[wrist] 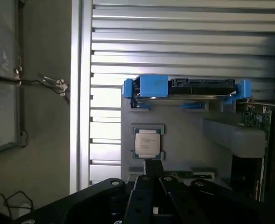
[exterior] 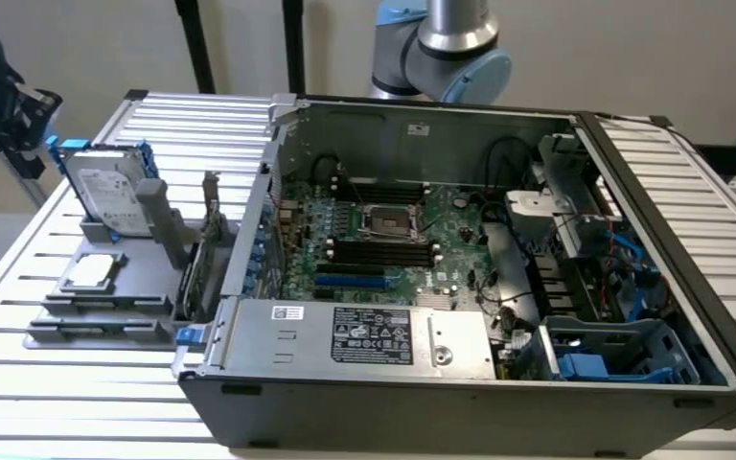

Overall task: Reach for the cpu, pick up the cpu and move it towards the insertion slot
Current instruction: 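Pick up the cpu and move it towards the insertion slot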

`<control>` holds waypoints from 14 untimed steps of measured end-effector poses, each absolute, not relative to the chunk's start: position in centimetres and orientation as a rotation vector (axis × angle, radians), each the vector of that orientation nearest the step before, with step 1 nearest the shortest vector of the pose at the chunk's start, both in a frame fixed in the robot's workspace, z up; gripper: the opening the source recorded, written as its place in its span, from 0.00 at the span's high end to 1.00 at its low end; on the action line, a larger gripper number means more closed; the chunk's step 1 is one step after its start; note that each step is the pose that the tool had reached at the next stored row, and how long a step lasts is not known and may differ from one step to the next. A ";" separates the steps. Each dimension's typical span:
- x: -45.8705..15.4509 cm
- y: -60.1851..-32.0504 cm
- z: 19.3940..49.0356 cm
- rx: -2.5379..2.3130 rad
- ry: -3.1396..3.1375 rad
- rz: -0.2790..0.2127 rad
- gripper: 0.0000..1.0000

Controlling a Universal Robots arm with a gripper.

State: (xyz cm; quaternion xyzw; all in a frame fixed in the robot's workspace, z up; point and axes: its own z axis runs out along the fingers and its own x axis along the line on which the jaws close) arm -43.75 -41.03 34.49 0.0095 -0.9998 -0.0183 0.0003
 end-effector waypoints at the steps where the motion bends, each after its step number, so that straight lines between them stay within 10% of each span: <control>1: -43.8 -41.0 34.5 0.030 -3.140 -0.057 0.89; 6: -43.9 -40.9 34.5 0.030 -3.140 -0.057 0.88; 14: -44.0 -40.9 34.4 0.030 -3.140 -0.057 0.53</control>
